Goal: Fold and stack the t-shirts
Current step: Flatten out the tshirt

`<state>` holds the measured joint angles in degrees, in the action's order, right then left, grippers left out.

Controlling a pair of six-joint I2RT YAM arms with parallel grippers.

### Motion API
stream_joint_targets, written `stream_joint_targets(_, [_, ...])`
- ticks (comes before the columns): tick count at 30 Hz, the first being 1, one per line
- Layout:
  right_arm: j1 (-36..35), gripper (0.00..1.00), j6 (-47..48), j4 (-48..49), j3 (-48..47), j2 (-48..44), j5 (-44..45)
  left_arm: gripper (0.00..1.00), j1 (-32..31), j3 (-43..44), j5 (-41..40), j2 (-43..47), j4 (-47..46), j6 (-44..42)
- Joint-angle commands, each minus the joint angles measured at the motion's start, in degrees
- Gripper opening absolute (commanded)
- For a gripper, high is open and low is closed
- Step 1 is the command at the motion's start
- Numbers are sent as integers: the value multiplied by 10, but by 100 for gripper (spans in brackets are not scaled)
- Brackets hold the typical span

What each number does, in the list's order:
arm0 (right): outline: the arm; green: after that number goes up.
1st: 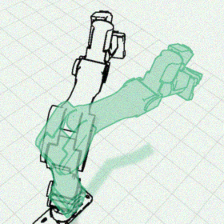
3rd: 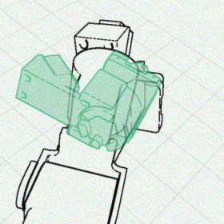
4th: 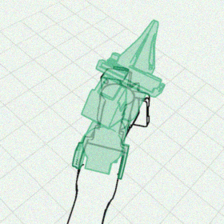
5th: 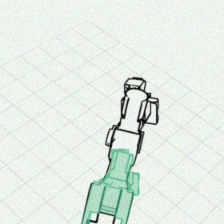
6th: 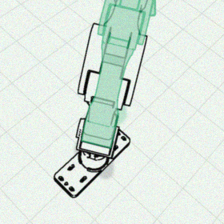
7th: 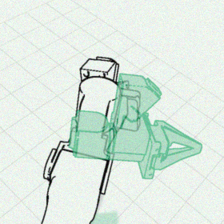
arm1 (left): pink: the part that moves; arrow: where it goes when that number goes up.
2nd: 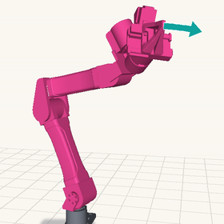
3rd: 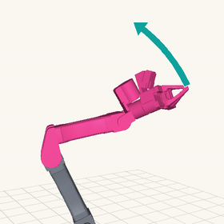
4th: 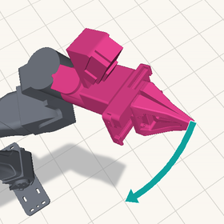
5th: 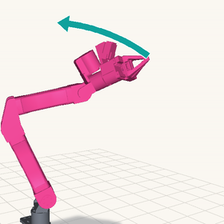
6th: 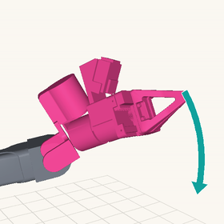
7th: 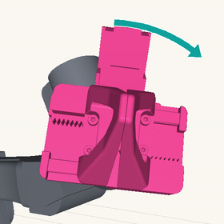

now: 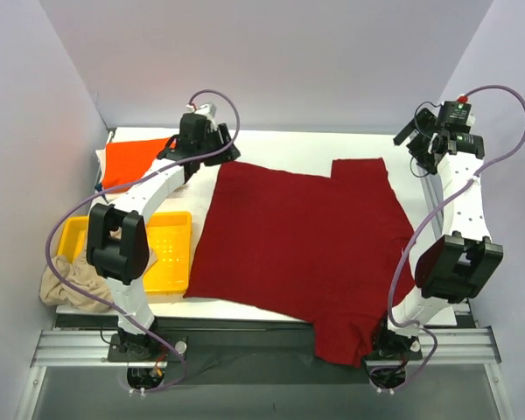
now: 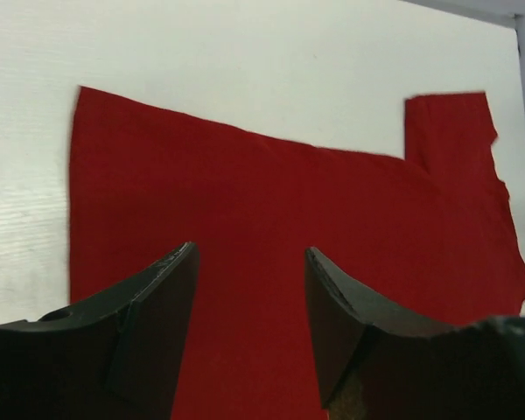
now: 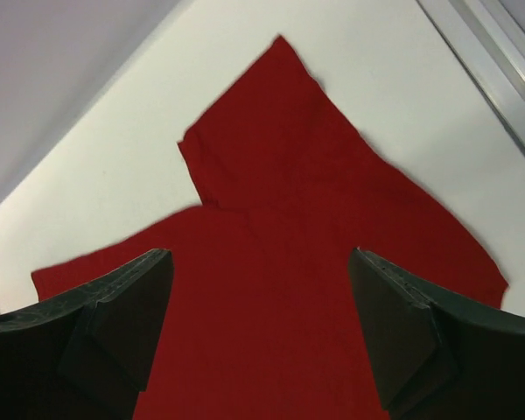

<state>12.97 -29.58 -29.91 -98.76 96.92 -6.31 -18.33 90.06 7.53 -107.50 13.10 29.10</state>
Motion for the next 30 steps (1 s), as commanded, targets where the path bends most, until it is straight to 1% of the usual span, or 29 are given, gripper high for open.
stream_joint_targets(1, [-8,83,15,4,55,-90,9,62,-32,-3,-8,48,29,-1])
stream_joint_targets(2, [-10,84,15,5,99,-99,6,62,-38,-16,-12,56,28,7])
stream_joint_targets(3, [-12,84,15,4,118,-117,-2,63,-42,-40,-14,60,27,11])
stream_joint_targets(5, [-19,84,12,5,162,-133,-7,63,-50,-57,-10,63,32,24])
stream_joint_targets(6, [-22,84,8,5,204,-149,-13,63,-51,-66,-2,63,40,27])
stream_joint_targets(8, [-27,84,3,5,242,-161,-19,64,-52,-84,7,61,52,32])
stream_joint_targets(9, [-29,84,1,5,279,-170,-23,64,-52,-89,9,60,66,33])
stream_joint_targets(12, [-32,84,-13,5,331,-184,-43,64,-52,-114,13,58,84,33])
stream_joint_targets(13, [-34,84,-15,6,362,-186,-48,64,-52,-124,15,59,83,33])
stream_joint_targets(16, [-37,84,-21,10,412,-187,-54,64,-52,-160,29,61,69,34])
stream_joint_targets(18, [-37,84,-22,13,429,-178,-54,64,-51,-176,38,53,67,35])
stream_joint_targets(22, [-31,84,-22,27,443,-145,-60,64,-48,-171,47,17,77,33])
stream_joint_targets(26, [-27,83,-18,29,423,-97,-60,64,-45,-153,50,-28,89,27])
stream_joint_targets(30, [-21,82,-15,28,398,-29,-52,64,-43,-133,51,-60,97,18])
